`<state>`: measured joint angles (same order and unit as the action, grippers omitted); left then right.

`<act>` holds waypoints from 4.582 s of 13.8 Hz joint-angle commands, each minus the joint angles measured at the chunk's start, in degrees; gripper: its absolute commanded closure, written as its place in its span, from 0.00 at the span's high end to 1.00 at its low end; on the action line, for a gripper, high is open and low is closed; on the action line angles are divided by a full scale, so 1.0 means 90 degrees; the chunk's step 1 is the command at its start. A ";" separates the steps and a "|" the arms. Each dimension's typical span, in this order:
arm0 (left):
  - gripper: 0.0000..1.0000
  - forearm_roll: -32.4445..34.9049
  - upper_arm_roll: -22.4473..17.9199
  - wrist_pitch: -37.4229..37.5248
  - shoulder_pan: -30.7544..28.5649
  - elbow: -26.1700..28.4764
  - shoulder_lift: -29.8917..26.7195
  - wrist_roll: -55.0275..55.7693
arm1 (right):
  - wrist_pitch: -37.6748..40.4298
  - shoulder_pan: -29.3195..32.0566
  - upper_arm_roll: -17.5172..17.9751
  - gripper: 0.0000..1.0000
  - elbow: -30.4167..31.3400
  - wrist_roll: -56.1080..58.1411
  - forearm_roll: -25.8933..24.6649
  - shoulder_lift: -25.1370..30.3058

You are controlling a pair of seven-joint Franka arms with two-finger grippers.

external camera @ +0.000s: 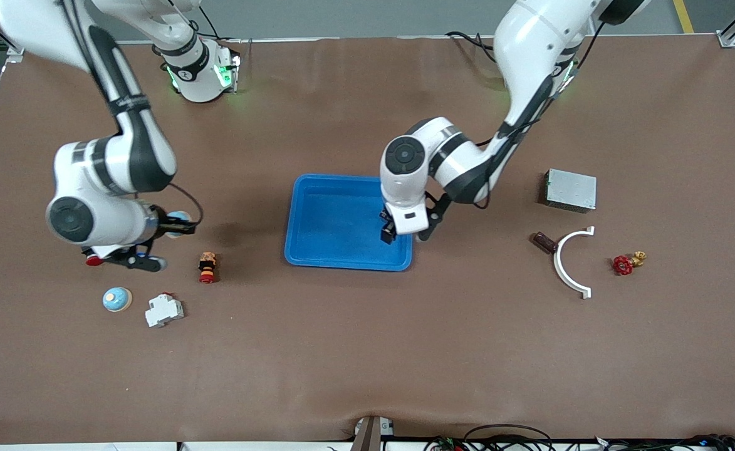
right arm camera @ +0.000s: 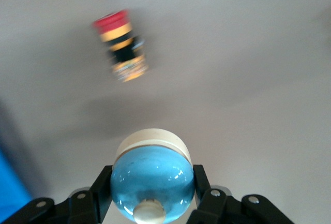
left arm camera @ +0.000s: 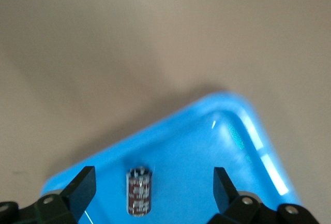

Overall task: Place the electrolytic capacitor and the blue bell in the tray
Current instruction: 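Release the capacitor, reach the second capacitor while the right gripper carries the bell, then grasp the second capacitor while the right gripper releases the bell in the tray, then carry the capacitor into the tray while the right gripper reaches the second bell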

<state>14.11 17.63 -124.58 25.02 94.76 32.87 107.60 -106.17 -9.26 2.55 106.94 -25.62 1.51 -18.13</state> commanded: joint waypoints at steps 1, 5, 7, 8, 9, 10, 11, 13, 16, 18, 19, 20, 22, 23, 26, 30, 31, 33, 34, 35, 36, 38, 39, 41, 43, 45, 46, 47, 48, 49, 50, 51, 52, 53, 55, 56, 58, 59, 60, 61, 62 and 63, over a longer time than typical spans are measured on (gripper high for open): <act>1.00 0.0141 0.0013 0.0510 -0.0483 0.0203 -0.0692 -0.0119 | 0.0000 -0.0619 -0.0059 0.24 0.0101 -0.0803 0.0553 0.0130; 1.00 0.0141 0.0052 0.0717 -0.1508 0.0953 -0.1239 -0.1561 | -0.0136 -0.1381 -0.0068 0.24 -0.0319 -0.1927 0.1071 0.0023; 1.00 0.0141 0.0052 0.0717 -0.1919 0.1276 -0.1289 -0.2168 | -0.0555 -0.1655 -0.0068 0.24 -0.0329 -0.2211 0.1248 -0.0113; 1.00 0.0141 0.0052 0.0708 -0.2104 0.1345 -0.1279 -0.2374 | -0.0770 -0.1772 -0.0068 0.24 -0.0329 -0.2328 0.1249 -0.0240; 1.00 0.0151 0.0052 0.0688 -0.2300 0.1404 -0.1270 -0.2637 | -0.0965 -0.1918 -0.0068 0.24 -0.0329 -0.2455 0.1249 -0.0357; 1.00 0.0199 0.0052 0.0659 -0.2398 0.1491 -0.1260 -0.2862 | -0.1170 -0.2075 -0.0068 0.24 -0.0329 -0.2611 0.1249 -0.0493; 1.00 0.0431 0.0043 0.0649 -0.2477 0.1608 -0.1240 -0.2980 | -0.1346 -0.2192 -0.0068 0.24 -0.0329 -0.2738 0.1249 -0.0640; 1.00 0.0823 0.0052 0.0571 -0.2691 0.1813 -0.1143 -0.2981 | -0.1678 -0.2388 -0.0059 0.24 -0.0329 -0.2779 0.1268 -0.0942; 1.00 0.0854 0.0052 0.0124 -0.3149 0.1902 -0.0772 -0.3001 | -0.1778 -0.2622 -0.0059 0.24 -0.0310 -0.2769 0.1532 -0.1256; 1.00 0.0921 0.0052 -0.0054 -0.3220 0.1999 -0.0625 -0.3059 | -0.1826 -0.2711 -0.0059 0.24 -0.0280 -0.2711 0.1532 -0.1412; 1.00 0.1144 0.0043 -0.0083 -0.3229 0.2048 -0.0615 -0.3059 | -0.1827 -0.2721 -0.0049 0.24 -0.0261 -0.2691 0.1532 -0.1471; 1.00 0.1379 0.0052 -0.0132 -0.3268 0.2049 -0.0538 -0.3050 | -0.1817 -0.2730 -0.0020 0.24 -0.0251 -0.2691 0.1551 -0.1491; 1.00 0.1410 0.0052 -0.0599 -0.3453 0.2155 -0.0382 -0.3050 | -0.1817 -0.2721 0.0068 0.24 -0.0251 -0.2691 0.1610 -0.1568; 1.00 0.1430 0.0052 -0.0804 -0.3464 0.2272 -0.0371 -0.3050 | -0.1855 -0.2721 0.0097 0.24 -0.0251 -0.2671 0.1716 -0.1666; 0.64 0.1449 0.0023 -0.0865 -0.3493 0.2342 -0.0342 -0.3059 | -0.1944 -0.2730 0.0127 0.25 -0.0251 -0.2476 0.1932 -0.1755; 0.38 0.1595 0.0023 -0.0884 -0.3532 0.2332 -0.0186 -0.3059 | -0.1954 -0.2750 0.0108 0.26 -0.0251 -0.2447 0.1923 -0.1823; 0.23 0.1722 0.0033 -0.0875 -0.3561 0.2332 -0.0185 -0.3050 | -0.1954 -0.2740 0.0107 0.29 -0.0251 -0.2447 0.1922 -0.1833; 0.00 0.1704 0.0043 -0.0875 -0.3600 0.2284 -0.0234 -0.2904 | -0.1954 -0.2750 0.0107 0.30 -0.0251 -0.2447 0.1922 -0.1852; 0.00 0.1694 0.0052 -0.0875 -0.3591 0.2264 -0.0273 -0.2884 | -0.1954 -0.2750 0.0117 0.31 -0.0251 -0.2447 0.1922 -0.1872; 0.00 0.1645 0.0072 -0.0875 -0.3581 0.2225 -0.0331 -0.2884 | -0.1954 -0.2760 0.0108 0.34 -0.0251 -0.2447 0.1922 -0.1881; 0.00 0.1606 0.0101 -0.0875 -0.3562 0.2215 -0.0448 -0.2796 | -0.1954 -0.2798 0.0107 0.38 -0.0251 -0.2447 0.1922 -0.1901; 0.00 0.1606 0.0412 -0.0807 -0.3522 0.1953 -0.0537 -0.2455 | -0.1963 -0.2838 0.0107 0.61 -0.0261 -0.2456 0.1922 -0.1901; 0.00 0.1596 0.0597 -0.0768 -0.3503 0.1806 -0.0527 -0.2309 | -0.1954 -0.2838 0.0107 0.80 -0.0251 -0.2456 0.1913 -0.1901; 0.00 0.1489 0.0930 -0.0602 -0.3435 0.1387 -0.0401 -0.2093 | -0.1905 -0.2838 0.0107 1.00 -0.0280 -0.2466 0.1922 -0.1891; 0.00 0.1013 0.1009 -0.0455 -0.3095 0.0850 -0.0187 -0.1937 | -0.1807 -0.2818 0.0107 1.00 -0.0348 -0.2427 0.1913 -0.1794; 0.00 0.0892 0.0990 -0.0338 -0.2607 0.0517 -0.0020 -0.1771 | -0.1332 -0.2750 0.0088 1.00 -0.0514 -0.2417 0.1854 -0.1464; 0.00 0.0854 0.0980 -0.0337 -0.2353 0.0361 0.0029 -0.1751 | -0.0961 -0.2721 0.0049 1.00 -0.0660 -0.2321 0.1825 -0.1297; 0.00 0.0825 0.0971 -0.0328 -0.2196 0.0127 0.0126 -0.1548 | -0.0561 -0.2682 -0.0028 1.00 -0.0854 -0.2049 0.1718 -0.1112; 0.00 0.0815 0.0980 -0.0328 -0.2011 -0.0117 0.0282 -0.1159 | -0.0151 -0.2546 -0.0136 1.00 -0.1069 -0.1756 0.1543 -0.0955; 0.00 0.0834 0.0971 -0.0328 -0.1728 -0.0351 0.0448 -0.0778 | 0.0230 -0.2371 -0.0146 1.00 -0.1245 -0.1483 0.1377 -0.0828; 0.00 0.0834 0.0951 -0.0328 -0.1484 -0.0576 0.0633 -0.0474 | 0.0495 -0.2156 -0.0146 1.00 -0.1421 -0.1190 0.1182 -0.0701; 0.00 0.0825 0.0941 -0.0328 -0.1307 -0.0868 0.0799 -0.0210 | 0.0652 -0.1980 -0.0146 1.00 -0.1452 -0.0819 0.0881 -0.0507; 0.00 0.0795 0.0941 -0.0328 -0.1267 -0.1074 0.0936 -0.0005 | 0.0683 -0.1891 -0.0146 1.00 -0.1433 -0.0323 0.0491 -0.0340; 0.00 0.0795 0.0941 -0.0328 -0.1160 -0.1231 0.1102 0.0171 | 0.0780 -0.1755 -0.0146 1.00 -0.1423 0.0069 0.0245 -0.0232; 0.00 0.0785 0.0941 -0.0357 -0.0925 -0.1428 0.1289 0.0533 | 0.0820 -0.1210 -0.0146 1.00 -0.1403 0.1083 0.0213 -0.0134; 0.00 0.0795 0.0941 -0.0396 -0.0847 -0.1438 0.1424 0.0631 | 0.0820 -0.0956 -0.0146 1.00 -0.1394 0.1785 0.0204 -0.0095; 0.00 0.0844 0.0941 -0.0406 -0.0516 -0.1438 0.1649 0.0633 | 0.0800 -0.0379 -0.0156 1.00 -0.1384 0.3007 0.0058 -0.0075; 0.00 0.0863 0.0941 -0.0406 -0.0389 -0.1447 0.1737 0.0661 | 0.0742 -0.0126 -0.0147 1.00 -0.1384 0.3544 -0.0126 -0.0075; 0.00 0.0873 0.0931 -0.0406 -0.0320 -0.1438 0.1758 0.0681 | 0.0645 0.0119 -0.0146 1.00 -0.1384 0.4081 -0.0312 -0.0094; 0.00 0.0893 0.0931 -0.0406 -0.0271 -0.1438 0.1826 0.0681 | 0.0412 0.0392 -0.0146 1.00 -0.1374 0.4725 -0.0391 -0.0123; 0.00 0.0912 0.0864 -0.0406 -0.0164 -0.1428 0.1855 0.0681 | 0.0197 0.0675 -0.0146 1.00 -0.1374 0.5379 -0.0402 -0.0153; 0.00 0.0893 0.0689 -0.0406 -0.0076 -0.1438 0.1885 0.0691 | -0.0085 0.0919 -0.0146 1.00 -0.1374 0.5965 -0.0402 -0.0192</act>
<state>22.25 25.89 -129.09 22.93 83.79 48.93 113.59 -103.69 -5.01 -0.01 93.86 19.78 -0.87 -20.02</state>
